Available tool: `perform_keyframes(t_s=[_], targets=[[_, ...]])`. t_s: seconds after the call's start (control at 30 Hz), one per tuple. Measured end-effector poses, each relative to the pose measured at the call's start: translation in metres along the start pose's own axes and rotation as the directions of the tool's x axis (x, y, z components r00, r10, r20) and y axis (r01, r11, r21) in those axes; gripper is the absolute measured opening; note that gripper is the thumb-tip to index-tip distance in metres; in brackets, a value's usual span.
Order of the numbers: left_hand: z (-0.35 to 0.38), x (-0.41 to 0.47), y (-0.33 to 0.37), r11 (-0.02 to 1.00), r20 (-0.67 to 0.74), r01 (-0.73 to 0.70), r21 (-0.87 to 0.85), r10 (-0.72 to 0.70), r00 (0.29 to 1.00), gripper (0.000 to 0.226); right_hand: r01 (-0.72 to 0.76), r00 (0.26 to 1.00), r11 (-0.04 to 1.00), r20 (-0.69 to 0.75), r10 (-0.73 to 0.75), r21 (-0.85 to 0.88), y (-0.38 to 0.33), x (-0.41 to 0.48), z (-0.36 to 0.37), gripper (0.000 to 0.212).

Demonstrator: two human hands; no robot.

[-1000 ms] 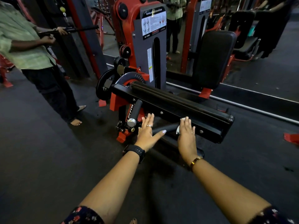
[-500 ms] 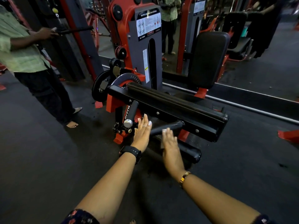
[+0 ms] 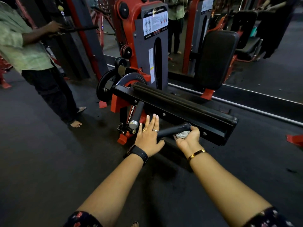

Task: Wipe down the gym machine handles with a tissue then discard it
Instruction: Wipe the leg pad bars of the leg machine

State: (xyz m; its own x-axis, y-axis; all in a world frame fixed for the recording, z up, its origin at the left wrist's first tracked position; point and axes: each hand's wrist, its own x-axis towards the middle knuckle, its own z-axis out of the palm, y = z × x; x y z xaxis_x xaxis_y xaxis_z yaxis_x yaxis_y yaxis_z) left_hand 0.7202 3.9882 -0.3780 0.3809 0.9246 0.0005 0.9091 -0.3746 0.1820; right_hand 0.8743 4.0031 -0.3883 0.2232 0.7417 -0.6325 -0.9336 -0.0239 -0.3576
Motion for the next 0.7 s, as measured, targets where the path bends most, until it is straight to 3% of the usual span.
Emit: perform_keyframes(t_s=[0.27, 0.43, 0.7], targets=[[-0.005, 0.002, 0.0, 0.995, 0.032, 0.01, -0.102, -0.007, 0.999, 0.08, -0.114, 0.993, 0.98, 0.038, 0.109, 0.164, 0.029, 0.007, 0.004, 0.077], [-0.003, 0.002, -0.001, 0.986, 0.02, 0.011, -0.166, -0.007, 1.0, 0.082, -0.234, 0.969, 0.968, 0.1, 0.225, 0.094, 0.053, -0.019, 0.006, 0.081], [-0.001, 0.003, -0.004, 0.987, 0.035, -0.007, -0.163, 0.013, 0.999, 0.088, -0.278, 0.954, 0.96, 0.103, 0.281, -0.042, 0.062, -0.028, 0.006, 0.09]])
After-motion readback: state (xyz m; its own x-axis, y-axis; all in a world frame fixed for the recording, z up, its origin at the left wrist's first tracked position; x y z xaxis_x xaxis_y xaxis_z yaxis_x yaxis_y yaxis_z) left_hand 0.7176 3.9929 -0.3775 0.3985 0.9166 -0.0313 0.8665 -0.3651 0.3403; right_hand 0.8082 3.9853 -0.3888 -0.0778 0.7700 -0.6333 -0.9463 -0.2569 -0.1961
